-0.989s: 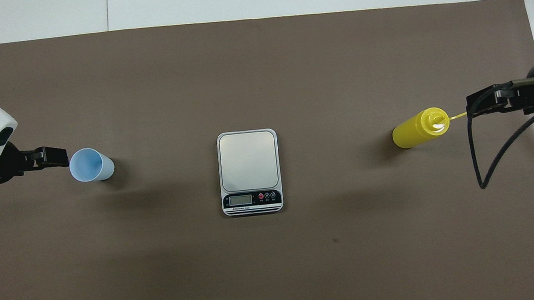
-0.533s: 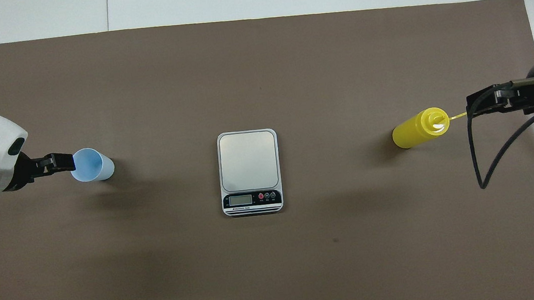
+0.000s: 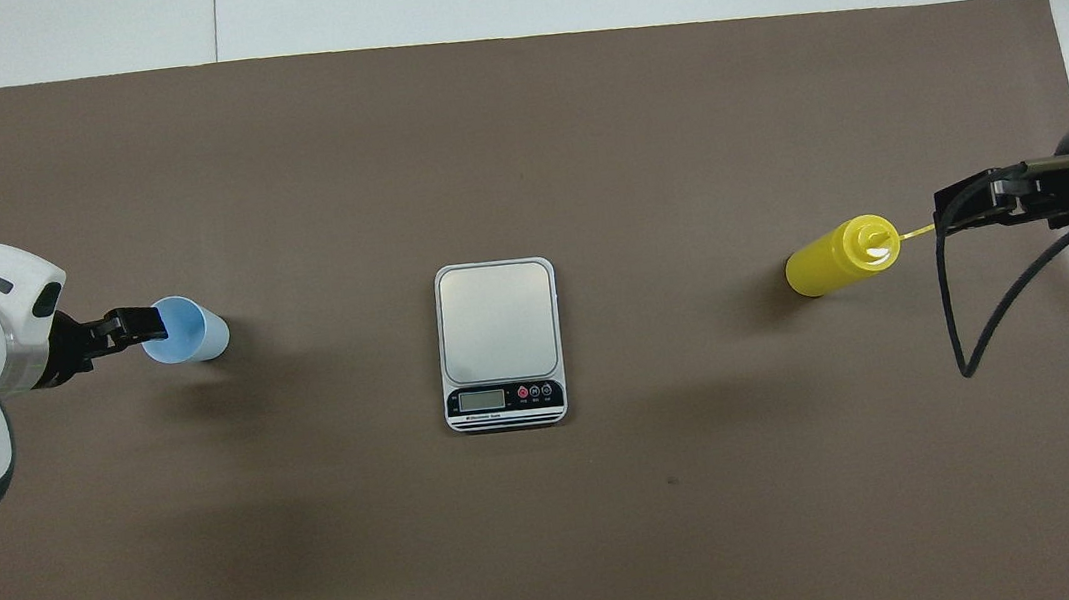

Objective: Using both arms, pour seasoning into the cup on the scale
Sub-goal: 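Reach the left gripper to the light blue cup and grasp it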

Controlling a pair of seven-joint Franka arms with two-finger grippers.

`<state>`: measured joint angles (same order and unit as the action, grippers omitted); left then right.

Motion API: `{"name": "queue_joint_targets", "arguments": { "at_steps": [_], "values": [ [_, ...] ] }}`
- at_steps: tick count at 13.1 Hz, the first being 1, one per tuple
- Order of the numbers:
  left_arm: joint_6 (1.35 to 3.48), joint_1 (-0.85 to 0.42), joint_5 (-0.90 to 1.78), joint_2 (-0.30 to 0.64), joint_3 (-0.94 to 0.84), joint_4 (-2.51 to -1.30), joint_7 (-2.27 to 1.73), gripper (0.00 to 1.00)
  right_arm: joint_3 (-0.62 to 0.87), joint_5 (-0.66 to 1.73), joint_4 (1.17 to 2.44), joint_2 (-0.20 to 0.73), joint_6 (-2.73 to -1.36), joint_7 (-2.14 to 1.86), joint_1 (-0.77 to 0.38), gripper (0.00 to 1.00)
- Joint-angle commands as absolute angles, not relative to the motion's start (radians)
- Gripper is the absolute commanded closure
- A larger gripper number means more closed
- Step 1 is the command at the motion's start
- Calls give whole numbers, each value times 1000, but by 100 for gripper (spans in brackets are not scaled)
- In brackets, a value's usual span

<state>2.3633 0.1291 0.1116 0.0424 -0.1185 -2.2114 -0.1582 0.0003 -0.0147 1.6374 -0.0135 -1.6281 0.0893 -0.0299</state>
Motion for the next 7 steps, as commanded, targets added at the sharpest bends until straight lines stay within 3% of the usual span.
{"name": "queue_joint_targets", "arguments": {
  "at_steps": [1,5,6,7],
  "values": [
    [2431,126,135,75,-124,-2236,-179,0,5,2,1664,-35,-1647,74,-17,0],
    [2474,123,135,104,-124,-2246,-181,0,5,2,1664,-35,-1646,74,-17,0],
    [2480,123,135,109,-124,-2246,-181,9,5,2,1664,-35,-1647,72,-17,0],
    [2480,121,135,110,-124,-2246,-179,28,5,2,1664,-35,-1646,74,-17,0]
  ]
}}
